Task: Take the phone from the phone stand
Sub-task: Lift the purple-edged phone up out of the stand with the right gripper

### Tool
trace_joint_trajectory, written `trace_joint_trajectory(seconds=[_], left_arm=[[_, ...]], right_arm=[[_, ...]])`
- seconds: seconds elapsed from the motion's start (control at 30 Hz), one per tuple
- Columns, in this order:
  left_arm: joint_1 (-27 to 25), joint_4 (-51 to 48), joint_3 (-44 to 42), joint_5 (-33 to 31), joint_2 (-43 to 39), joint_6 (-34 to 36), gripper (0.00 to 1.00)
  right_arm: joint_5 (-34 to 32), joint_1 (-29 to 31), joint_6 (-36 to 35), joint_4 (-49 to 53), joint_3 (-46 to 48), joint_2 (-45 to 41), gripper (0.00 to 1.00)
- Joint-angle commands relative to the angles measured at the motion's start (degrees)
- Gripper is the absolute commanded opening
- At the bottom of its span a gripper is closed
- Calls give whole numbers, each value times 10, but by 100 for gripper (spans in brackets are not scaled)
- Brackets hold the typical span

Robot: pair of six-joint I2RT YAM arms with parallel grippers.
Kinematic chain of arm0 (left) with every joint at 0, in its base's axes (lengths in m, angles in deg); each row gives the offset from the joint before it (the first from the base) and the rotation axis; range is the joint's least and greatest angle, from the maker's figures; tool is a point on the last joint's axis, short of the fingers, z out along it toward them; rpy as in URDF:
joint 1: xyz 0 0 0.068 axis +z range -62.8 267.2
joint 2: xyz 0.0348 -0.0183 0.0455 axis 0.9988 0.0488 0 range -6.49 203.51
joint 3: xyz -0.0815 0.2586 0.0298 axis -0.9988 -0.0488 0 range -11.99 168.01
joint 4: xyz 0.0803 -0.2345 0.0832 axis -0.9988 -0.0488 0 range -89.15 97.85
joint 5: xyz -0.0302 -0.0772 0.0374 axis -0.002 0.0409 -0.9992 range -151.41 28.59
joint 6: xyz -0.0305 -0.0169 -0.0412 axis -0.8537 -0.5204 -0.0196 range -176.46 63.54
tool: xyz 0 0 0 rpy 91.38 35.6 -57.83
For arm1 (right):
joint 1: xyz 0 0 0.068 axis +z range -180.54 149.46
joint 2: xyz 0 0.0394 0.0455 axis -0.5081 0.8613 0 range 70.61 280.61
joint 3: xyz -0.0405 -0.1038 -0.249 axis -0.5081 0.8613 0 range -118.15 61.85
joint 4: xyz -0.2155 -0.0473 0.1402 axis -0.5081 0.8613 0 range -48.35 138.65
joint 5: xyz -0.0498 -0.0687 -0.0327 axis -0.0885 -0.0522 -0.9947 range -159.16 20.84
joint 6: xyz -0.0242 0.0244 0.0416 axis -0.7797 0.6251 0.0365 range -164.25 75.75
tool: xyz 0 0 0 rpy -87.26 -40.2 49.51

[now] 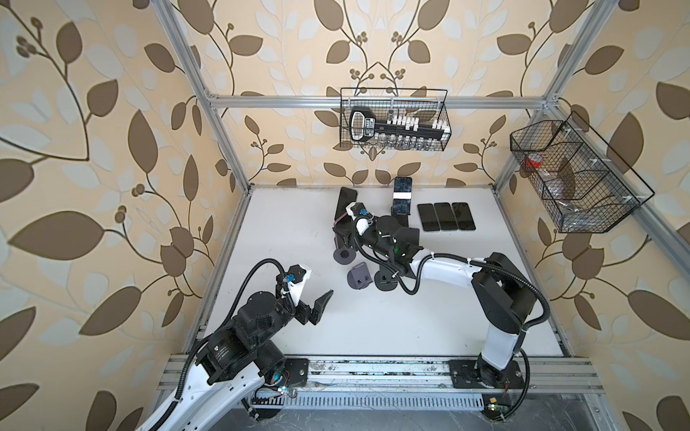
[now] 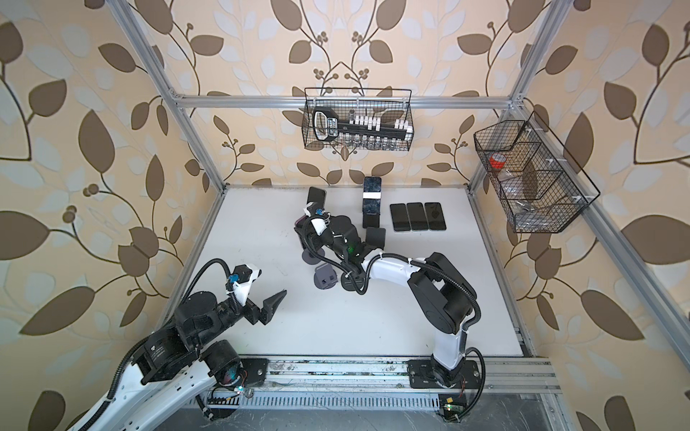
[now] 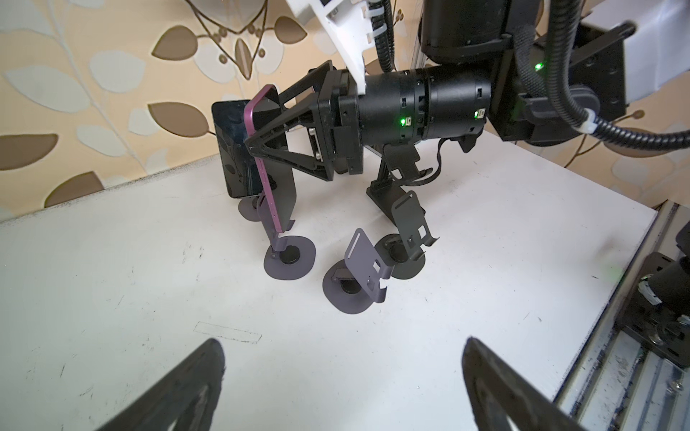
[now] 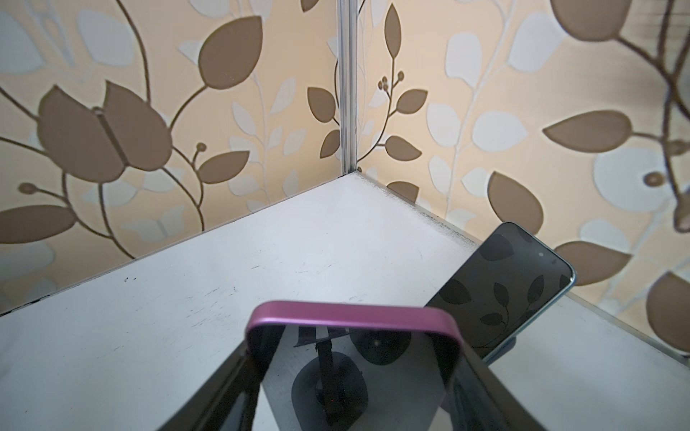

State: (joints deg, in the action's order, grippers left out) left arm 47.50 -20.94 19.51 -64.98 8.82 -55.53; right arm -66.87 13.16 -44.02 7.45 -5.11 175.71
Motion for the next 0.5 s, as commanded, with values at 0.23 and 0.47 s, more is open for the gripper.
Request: trace_joint_trajectory(seconds=[0.23,0.47], left_arm=[[5,15,15,-7,16,2,99],[7,17,17,0,27,3,99]], right_arm=[[9,-2,5,8,6,-71,56],[11,-1,2,38,12,-106,55]])
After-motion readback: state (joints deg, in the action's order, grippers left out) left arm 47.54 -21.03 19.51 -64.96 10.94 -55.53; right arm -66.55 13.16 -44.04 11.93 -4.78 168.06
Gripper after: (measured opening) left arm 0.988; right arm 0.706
